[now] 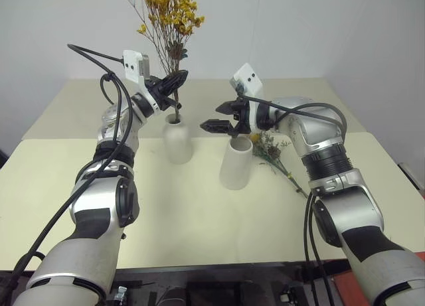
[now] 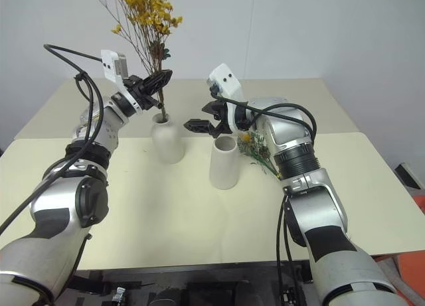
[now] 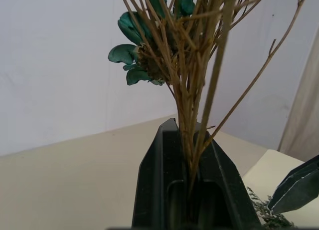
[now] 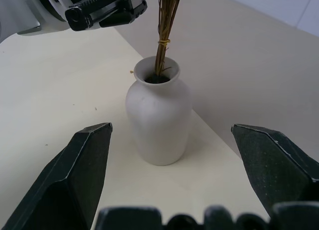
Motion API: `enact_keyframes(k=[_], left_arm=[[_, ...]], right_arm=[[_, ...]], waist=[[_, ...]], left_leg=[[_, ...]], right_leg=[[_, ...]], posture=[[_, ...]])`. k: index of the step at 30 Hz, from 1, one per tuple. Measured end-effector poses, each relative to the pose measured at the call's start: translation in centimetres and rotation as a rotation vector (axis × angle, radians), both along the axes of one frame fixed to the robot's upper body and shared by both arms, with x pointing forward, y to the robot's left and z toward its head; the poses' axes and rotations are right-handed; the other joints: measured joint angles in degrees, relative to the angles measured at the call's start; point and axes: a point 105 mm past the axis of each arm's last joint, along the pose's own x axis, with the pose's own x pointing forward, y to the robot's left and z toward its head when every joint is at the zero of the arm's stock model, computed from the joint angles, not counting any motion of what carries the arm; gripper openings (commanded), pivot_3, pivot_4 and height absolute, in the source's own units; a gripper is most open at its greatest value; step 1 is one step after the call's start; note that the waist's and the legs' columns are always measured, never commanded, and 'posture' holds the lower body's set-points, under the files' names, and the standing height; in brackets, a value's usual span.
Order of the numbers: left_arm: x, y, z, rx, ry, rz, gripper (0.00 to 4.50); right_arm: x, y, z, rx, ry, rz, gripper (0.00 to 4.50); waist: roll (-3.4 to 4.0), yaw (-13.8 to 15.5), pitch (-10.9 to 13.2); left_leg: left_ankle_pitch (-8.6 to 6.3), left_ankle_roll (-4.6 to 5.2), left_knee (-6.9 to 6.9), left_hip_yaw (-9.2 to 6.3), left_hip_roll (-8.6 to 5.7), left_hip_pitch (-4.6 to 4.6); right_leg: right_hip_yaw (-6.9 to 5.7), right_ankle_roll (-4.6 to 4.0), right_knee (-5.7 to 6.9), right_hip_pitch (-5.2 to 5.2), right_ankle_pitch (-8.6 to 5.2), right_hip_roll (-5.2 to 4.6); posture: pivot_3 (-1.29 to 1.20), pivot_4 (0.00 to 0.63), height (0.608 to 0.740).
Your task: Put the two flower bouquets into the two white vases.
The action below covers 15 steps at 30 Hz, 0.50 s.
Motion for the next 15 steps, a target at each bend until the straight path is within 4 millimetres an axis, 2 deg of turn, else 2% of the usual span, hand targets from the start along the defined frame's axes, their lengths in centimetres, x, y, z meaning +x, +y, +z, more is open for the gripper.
enact_keyframes(k=[8, 15], left_arm=[[0.1, 0.2, -0.6, 0.029, 0.011, 0.012, 0.03], [0.3, 1.1, -1.5, 0.04, 0.03, 0.051, 0.03]], right_arm=[[-0.1, 0.2, 0.0, 0.001, 0.002, 0.009, 4.5], [-0.2, 0.3, 0.0, 0.002, 0.002, 0.018, 4.5]], waist=[[0.0, 0.0, 0.0], [0.0, 0.0, 0.0]], left_leg=[[0.0, 0.0, -0.01, 0.0, 0.0, -0.04], [0.0, 0.0, -0.02, 0.0, 0.0, -0.07]], right_leg=[[-0.01, 0.02, 0.01, 0.0, 0.02, 0.0], [-0.01, 0.02, 0.02, -0.02, 0.02, 0.0]], posture=[[0.0, 0.15, 0.74], [0.0, 0.15, 0.74]])
